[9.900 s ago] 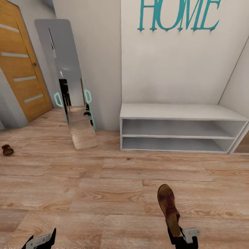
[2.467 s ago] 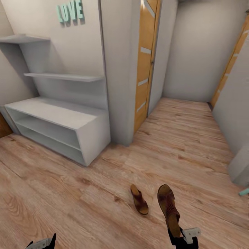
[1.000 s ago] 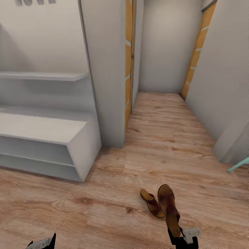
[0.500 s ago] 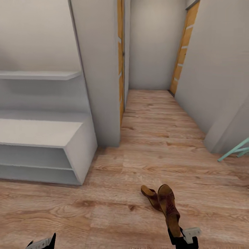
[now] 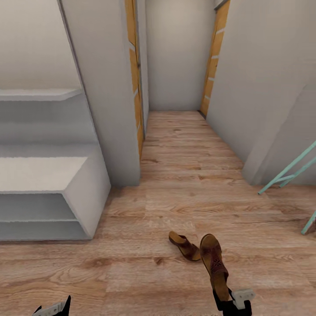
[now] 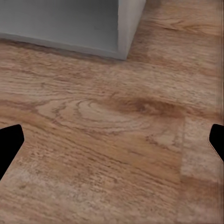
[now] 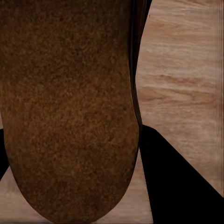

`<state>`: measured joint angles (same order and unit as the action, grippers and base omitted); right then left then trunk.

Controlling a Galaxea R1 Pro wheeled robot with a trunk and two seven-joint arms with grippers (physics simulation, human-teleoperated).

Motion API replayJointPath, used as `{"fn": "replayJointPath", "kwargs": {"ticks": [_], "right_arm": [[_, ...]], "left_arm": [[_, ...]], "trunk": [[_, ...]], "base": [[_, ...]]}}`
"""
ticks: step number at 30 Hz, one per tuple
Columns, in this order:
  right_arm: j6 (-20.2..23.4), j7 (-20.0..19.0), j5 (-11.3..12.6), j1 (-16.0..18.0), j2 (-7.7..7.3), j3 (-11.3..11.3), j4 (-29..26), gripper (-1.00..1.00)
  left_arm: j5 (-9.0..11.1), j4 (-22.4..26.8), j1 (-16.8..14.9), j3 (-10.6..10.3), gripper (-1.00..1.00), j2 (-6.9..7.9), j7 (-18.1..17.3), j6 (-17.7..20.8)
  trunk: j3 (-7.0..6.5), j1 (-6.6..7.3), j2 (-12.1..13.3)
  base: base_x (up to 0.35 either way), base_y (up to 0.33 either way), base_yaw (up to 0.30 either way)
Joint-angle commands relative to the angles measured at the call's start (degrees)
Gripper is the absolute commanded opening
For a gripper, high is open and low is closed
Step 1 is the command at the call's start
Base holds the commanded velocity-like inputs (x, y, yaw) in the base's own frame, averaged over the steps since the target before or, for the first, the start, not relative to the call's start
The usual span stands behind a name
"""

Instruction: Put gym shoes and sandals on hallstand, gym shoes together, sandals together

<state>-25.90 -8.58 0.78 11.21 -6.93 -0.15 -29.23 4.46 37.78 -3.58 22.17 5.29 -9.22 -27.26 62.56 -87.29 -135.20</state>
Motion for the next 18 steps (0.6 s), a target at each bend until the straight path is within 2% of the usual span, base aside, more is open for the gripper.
{"fn": "replayJointPath", "kwargs": {"ticks": [1, 18], "right_arm": [[-0.12, -0.30, 0.27, 0.04, -0.01, -0.02, 0.05, -1.00], [-0.12, -0.30, 0.27, 0.04, -0.01, -0.02, 0.07, -1.00]], "left_arm": [[0.46, -0.03, -0.02, 0.15, 1.00, -0.01, -0.54, -0.07], [-0.08, -0.21, -0.02, 0.01, 1.00, -0.10, -0.62, -0.03]], "trunk": [[0.10, 0.01, -0.02], [1.07, 0.01, -0.02]], "base": [[0.000, 0.000, -0.223], [0.000, 0.000, -0.226]]}}
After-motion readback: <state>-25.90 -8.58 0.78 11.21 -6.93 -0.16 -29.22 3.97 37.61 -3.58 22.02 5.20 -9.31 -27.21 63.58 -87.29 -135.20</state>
